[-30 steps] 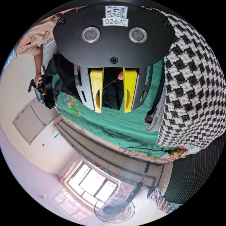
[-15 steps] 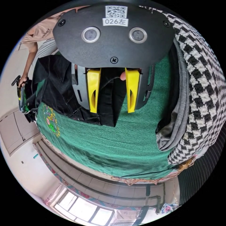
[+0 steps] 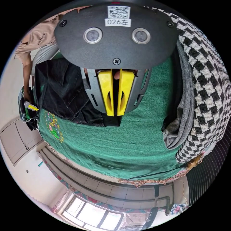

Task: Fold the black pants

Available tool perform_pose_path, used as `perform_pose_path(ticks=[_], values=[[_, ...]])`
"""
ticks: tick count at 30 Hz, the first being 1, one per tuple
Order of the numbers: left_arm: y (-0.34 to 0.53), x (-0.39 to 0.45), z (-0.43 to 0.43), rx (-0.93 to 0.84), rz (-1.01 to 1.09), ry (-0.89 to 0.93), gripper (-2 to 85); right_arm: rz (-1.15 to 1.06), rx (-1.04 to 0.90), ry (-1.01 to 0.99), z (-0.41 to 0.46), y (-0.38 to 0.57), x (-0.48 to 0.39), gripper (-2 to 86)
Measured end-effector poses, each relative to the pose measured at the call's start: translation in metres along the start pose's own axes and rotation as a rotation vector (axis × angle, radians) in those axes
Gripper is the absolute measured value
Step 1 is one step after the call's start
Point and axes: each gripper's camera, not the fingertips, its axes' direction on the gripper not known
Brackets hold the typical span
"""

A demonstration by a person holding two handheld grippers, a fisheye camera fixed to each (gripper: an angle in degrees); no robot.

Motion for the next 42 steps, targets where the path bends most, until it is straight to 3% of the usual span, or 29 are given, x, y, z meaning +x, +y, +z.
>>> perform_pose_path(ticks=[3, 5, 10, 14, 18, 22, 25, 28, 30, 34, 36, 38, 39, 42], values=[[-0.002, -0.009, 0.002, 0.045, -0.031, 0.076, 7.6, 0.046, -0.118, -0.127, 0.011, 0.015, 0.029, -0.9], [-0.005, -0.015, 0.008, 0.070, -0.058, 0.159, 15.1, 0.051, -0.256, -0.183, 0.028, 0.025, 0.043, -1.0], [-0.010, 0.000, 0.012, 0.048, -0.001, 0.061, 15.6, 0.186, -0.165, -0.224, 0.014, 0.037, 0.076, -1.2], [-0.015, 0.013, 0.015, 0.020, 0.059, 0.008, 15.2, 0.289, 0.109, 0.004, -0.041, 0.024, 0.071, -1.2], [-0.019, 0.020, 0.016, -0.009, 0.082, 0.037, 17.7, 0.418, 0.328, 0.039, -0.082, 0.019, 0.078, -1.1], [-0.017, 0.028, 0.018, 0.008, 0.042, -0.067, 16.4, 0.475, 0.358, -0.030, -0.089, 0.010, 0.104, 1.0], [-0.012, 0.054, 0.023, 0.004, 0.150, -0.196, 15.5, 0.505, 0.324, -0.016, -0.085, -0.002, 0.120, 6.8], [-0.009, 0.060, 0.023, -0.002, 0.204, -0.190, 12.2, 0.543, 0.249, -0.197, -0.071, -0.013, 0.144, 7.9], [-0.005, 0.059, 0.020, 0.011, 0.226, -0.175, 9.9, 0.572, 0.154, -0.439, -0.049, -0.020, 0.167, 6.9], [-0.002, 0.053, 0.005, 0.027, 0.230, -0.103, 4.4, 0.635, 0.137, -0.491, -0.070, -0.017, 0.202, 1.9], [0.002, 0.045, -0.020, 0.122, 0.199, -0.029, 3.6, 0.654, 0.267, -0.551, -0.102, -0.008, 0.223, -0.8], [0.017, 0.033, -0.069, 0.342, 0.170, 0.094, 3.1, 0.691, 0.476, -0.678, -0.136, 0.010, 0.243, -1.2], [0.023, 0.031, -0.083, 0.406, 0.171, 0.097, 3.0, 0.718, 0.640, -0.766, -0.162, 0.027, 0.258, -1.3], [0.055, 0.027, -0.133, 0.637, 0.142, -0.074, 2.8, 0.741, 0.925, -0.772, -0.217, 0.065, 0.284, -1.1]])
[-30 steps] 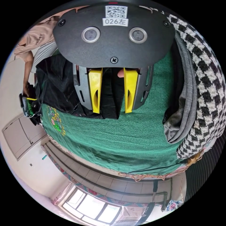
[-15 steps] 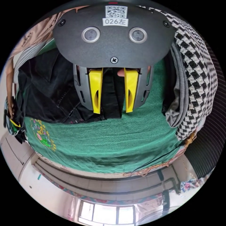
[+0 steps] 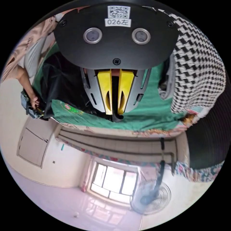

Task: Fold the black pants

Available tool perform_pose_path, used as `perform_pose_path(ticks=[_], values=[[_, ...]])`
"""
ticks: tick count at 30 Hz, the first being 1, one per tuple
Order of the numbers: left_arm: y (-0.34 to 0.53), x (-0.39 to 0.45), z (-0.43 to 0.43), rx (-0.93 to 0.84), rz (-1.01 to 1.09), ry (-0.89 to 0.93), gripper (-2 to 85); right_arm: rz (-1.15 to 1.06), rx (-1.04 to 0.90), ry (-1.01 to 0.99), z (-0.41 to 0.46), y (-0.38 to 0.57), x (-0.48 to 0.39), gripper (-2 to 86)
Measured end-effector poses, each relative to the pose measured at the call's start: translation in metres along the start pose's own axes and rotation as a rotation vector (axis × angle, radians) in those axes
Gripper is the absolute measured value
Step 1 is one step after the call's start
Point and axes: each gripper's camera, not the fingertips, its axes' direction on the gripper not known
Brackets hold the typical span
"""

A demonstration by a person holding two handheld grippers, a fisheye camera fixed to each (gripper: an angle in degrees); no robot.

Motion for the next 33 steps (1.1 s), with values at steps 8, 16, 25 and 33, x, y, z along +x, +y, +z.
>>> perform_pose_path(ticks=[8, 16, 25, 33], values=[[0.076, -0.106, 0.068, -0.269, -0.438, 0.175, 5.3, 0.266, -0.533, 0.282, 0.042, -0.030, 0.076, -0.9], [0.077, -0.096, 0.066, -0.270, -0.319, 0.044, 6.7, 0.257, -0.467, 0.140, 0.038, -0.057, 0.051, -0.9], [0.086, -0.098, 0.071, -0.275, -0.306, 0.041, 6.1, 0.154, -0.446, 0.194, 0.084, -0.088, -0.003, 3.6], [0.091, -0.090, 0.086, -0.299, -0.286, -0.020, 5.9, 0.361, -0.307, 0.122, 0.145, -0.114, 0.018, 13.9]])
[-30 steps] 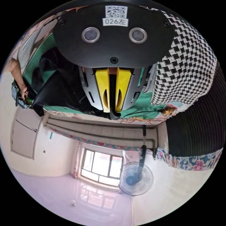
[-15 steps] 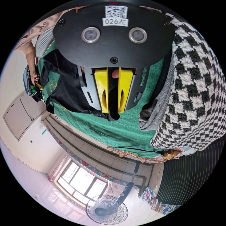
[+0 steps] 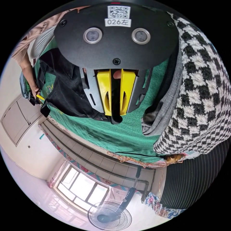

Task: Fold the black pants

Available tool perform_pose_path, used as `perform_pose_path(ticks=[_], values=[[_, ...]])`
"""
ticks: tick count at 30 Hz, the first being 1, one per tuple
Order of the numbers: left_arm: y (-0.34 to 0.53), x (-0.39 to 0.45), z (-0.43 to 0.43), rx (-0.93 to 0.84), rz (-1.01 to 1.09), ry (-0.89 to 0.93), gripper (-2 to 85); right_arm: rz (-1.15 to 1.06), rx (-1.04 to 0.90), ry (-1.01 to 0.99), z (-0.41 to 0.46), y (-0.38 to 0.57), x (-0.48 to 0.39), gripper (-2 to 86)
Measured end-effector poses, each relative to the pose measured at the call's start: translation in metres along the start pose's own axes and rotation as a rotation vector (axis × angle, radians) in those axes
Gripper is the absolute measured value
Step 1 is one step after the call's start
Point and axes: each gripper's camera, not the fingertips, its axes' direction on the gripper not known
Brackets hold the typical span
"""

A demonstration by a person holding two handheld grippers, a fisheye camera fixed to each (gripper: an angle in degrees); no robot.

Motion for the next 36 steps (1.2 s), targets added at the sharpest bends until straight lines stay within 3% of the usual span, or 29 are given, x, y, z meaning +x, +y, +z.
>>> perform_pose_path(ticks=[1, 2, 4, 7, 10, 12, 14, 19, 25, 31, 34, 36], values=[[-0.001, 0.003, 0.003, -0.008, 0.007, -0.017, 5.9, -0.006, 0.019, 0.003, 0.002, 0.001, -0.004, 14.4], [-0.002, 0.005, 0.004, -0.014, 0.016, -0.030, 5.9, -0.050, -0.009, 0.005, 0.008, -0.001, -0.017, 9.0], [-0.002, 0.009, 0.002, -0.012, 0.038, -0.044, 5.7, -0.082, -0.187, -0.066, 0.017, -0.009, -0.035, 2.5], [-0.006, 0.016, -0.014, 0.009, 0.068, -0.066, 5.1, -0.214, -0.047, -0.172, -0.043, 0.001, -0.077, -0.6], [-0.007, 0.013, -0.024, 0.055, 0.056, 0.013, 5.0, -0.440, 0.063, 0.116, -0.099, 0.033, -0.116, -0.3], [-0.004, 0.011, -0.019, 0.071, 0.038, 0.030, 5.3, -0.519, -0.099, 0.408, -0.074, 0.038, -0.113, 2.3], [-0.003, 0.011, -0.009, 0.060, 0.037, 0.030, 6.1, -0.463, -0.251, 0.457, -0.056, 0.038, -0.090, 4.3], [-0.004, 0.004, -0.010, 0.041, 0.007, 0.066, 6.4, -0.341, -0.098, 0.445, -0.088, 0.064, -0.049, 3.9], [-0.006, 0.003, -0.004, 0.044, -0.031, 0.083, 6.4, -0.169, -0.072, 0.253, -0.108, 0.076, -0.004, 3.6], [-0.010, 0.009, -0.002, 0.040, -0.027, 0.082, 6.4, 0.026, -0.095, -0.208, -0.080, 0.080, 0.044, 6.6], [-0.012, 0.010, -0.001, 0.042, -0.031, 0.095, 6.4, -0.012, -0.049, -0.236, -0.075, 0.089, 0.035, 2.7], [-0.014, 0.011, 0.000, 0.042, -0.034, 0.098, 6.4, -0.252, 0.157, -0.102, -0.118, 0.108, -0.028, 0.0]])
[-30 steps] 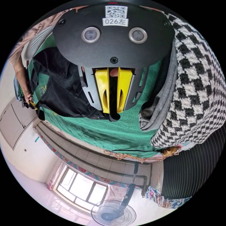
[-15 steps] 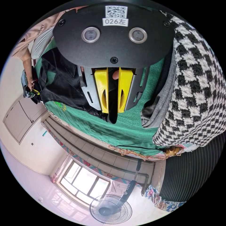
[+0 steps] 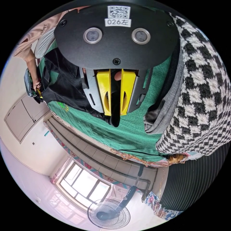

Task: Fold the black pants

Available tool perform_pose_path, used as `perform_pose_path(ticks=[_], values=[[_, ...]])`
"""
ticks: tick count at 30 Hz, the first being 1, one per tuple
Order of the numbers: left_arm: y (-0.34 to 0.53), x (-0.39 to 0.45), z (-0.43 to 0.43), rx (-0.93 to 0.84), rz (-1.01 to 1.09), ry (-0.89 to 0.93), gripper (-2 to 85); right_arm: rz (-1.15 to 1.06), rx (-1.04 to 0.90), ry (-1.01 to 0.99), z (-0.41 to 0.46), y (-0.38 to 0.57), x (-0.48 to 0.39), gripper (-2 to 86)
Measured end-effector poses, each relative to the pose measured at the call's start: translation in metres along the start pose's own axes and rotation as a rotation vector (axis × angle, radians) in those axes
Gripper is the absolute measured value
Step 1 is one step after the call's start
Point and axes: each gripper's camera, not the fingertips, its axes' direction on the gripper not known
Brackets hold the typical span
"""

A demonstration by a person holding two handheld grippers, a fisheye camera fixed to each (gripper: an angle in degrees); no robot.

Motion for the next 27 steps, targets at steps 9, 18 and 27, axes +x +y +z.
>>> perform_pose_path(ticks=[9, 18, 27], values=[[-0.009, 0.006, 0.003, -0.011, -0.031, 0.022, 6.3, -0.135, -0.221, 0.544, 0.059, 0.043, -0.027, 2.7], [-0.029, 0.035, 0.013, -0.230, 0.035, -0.107, 8.8, 0.113, -0.178, 0.424, 0.025, 0.075, 0.028, 6.2], [-0.032, 0.070, -0.021, -0.162, 0.041, -0.104, 3.2, 0.069, 0.033, 0.383, -0.029, 0.112, -0.023, 1.8]])
